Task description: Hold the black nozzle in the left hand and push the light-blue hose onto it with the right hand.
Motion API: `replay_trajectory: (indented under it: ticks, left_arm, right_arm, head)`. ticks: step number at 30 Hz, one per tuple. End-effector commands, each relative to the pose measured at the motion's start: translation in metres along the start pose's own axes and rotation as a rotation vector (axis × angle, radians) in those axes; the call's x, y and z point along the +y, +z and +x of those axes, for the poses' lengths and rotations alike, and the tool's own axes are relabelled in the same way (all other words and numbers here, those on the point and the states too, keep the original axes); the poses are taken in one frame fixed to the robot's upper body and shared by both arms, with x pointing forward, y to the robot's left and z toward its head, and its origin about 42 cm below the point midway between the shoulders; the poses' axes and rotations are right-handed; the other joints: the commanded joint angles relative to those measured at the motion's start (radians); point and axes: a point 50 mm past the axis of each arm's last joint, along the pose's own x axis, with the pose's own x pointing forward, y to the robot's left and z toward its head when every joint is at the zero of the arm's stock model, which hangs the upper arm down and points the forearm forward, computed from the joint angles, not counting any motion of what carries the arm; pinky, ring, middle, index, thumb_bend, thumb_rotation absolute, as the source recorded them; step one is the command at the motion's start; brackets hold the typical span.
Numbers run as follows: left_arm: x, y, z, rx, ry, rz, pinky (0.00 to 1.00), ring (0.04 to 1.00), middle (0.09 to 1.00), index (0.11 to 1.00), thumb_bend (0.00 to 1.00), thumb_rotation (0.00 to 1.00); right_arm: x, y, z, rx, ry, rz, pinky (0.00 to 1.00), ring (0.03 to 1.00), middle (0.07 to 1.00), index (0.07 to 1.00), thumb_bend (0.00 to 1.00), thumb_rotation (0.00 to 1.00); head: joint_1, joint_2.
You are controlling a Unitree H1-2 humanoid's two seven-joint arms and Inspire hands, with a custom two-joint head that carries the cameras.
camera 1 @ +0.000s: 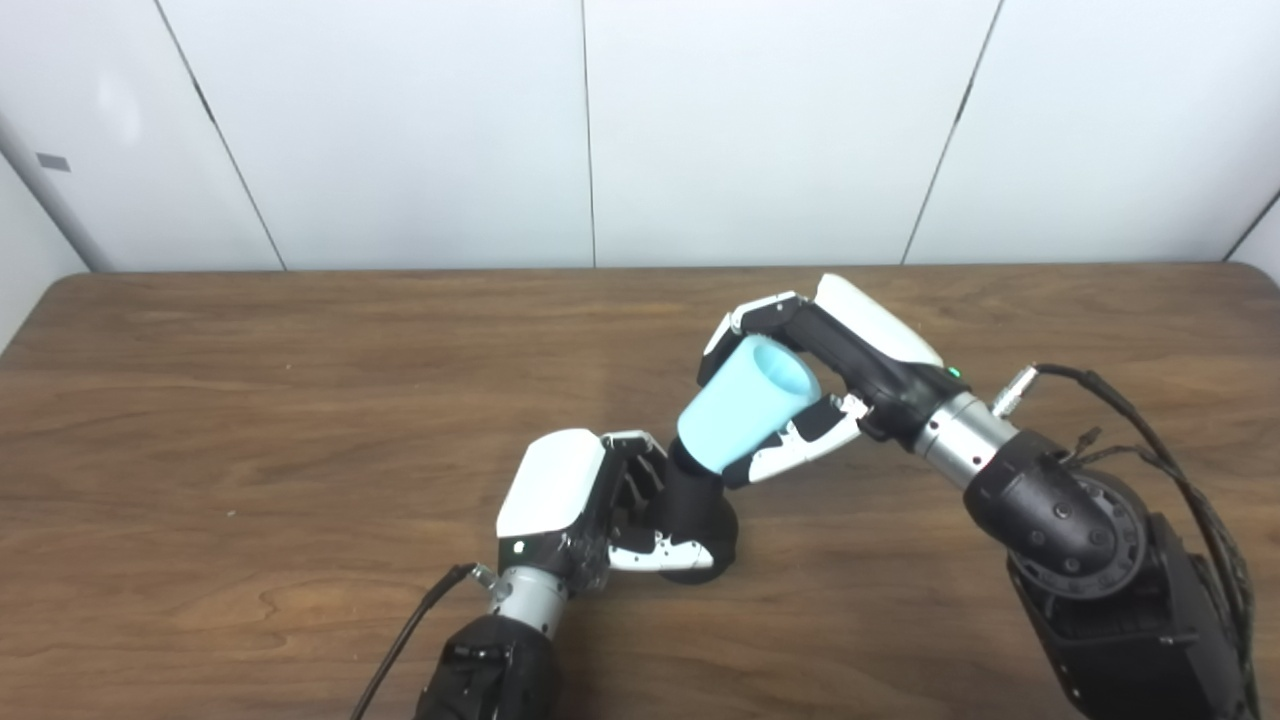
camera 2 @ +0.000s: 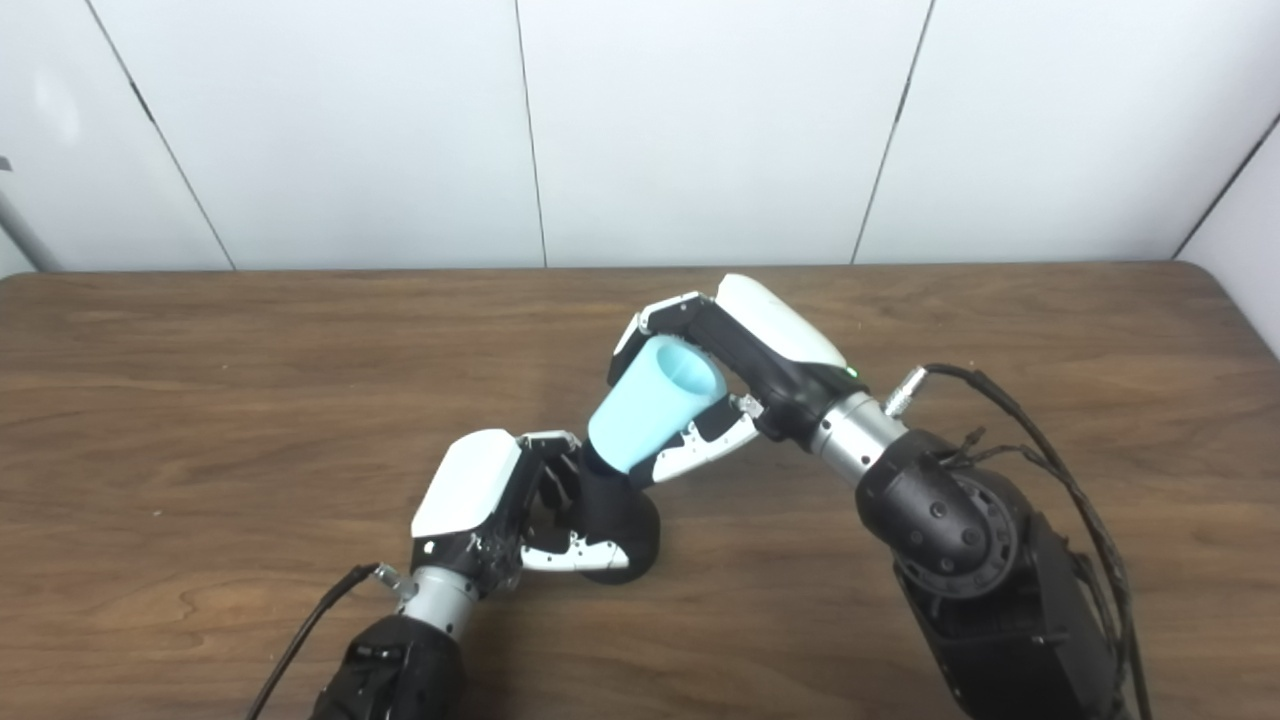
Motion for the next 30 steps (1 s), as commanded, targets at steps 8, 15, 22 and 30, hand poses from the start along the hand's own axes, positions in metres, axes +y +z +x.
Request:
replay_trajectory:
  ticks: [8, 15, 22, 30]
  left_arm:
    - [-0.0216, -0.0059, -0.0092, 0.052, -0.128, 0.001, 0.44, 0.469, 0.497, 0.478, 0.5, 0.0]
    - [-0.0219, -0.0043, -0.009, 0.057, -0.129, -0.004, 0.42, 0.464, 0.488, 0.479, 0.5, 0.0]
    - [-0.0228, -0.0039, -0.0085, 0.058, -0.132, 0.003, 0.44, 0.473, 0.504, 0.476, 0.5, 0.0]
    - [-0.0233, -0.0024, -0.0078, 0.058, -0.136, 0.007, 0.44, 0.472, 0.501, 0.477, 0.5, 0.0]
  right_arm:
    - [-0.012, 0.0155, 0.0046, -0.07, -0.048, -0.034, 0.34, 0.396, 0.521, 0.474, 0.5, 0.0]
    - [-0.0106, 0.012, 0.0051, -0.058, -0.023, -0.033, 0.34, 0.398, 0.519, 0.475, 0.5, 0.0]
    - [-0.0074, 0.0142, 0.0078, -0.062, -0.001, -0.019, 0.36, 0.398, 0.519, 0.472, 0.5, 0.0]
    - [-0.0044, 0.0188, 0.0103, -0.089, 0.017, -0.023, 0.37, 0.396, 0.518, 0.473, 0.5, 0.0]
  head:
    - [0.001, 0.003]
    - [0.002, 0.005]
    - [0.002, 0.006]
    - [0.005, 0.008]
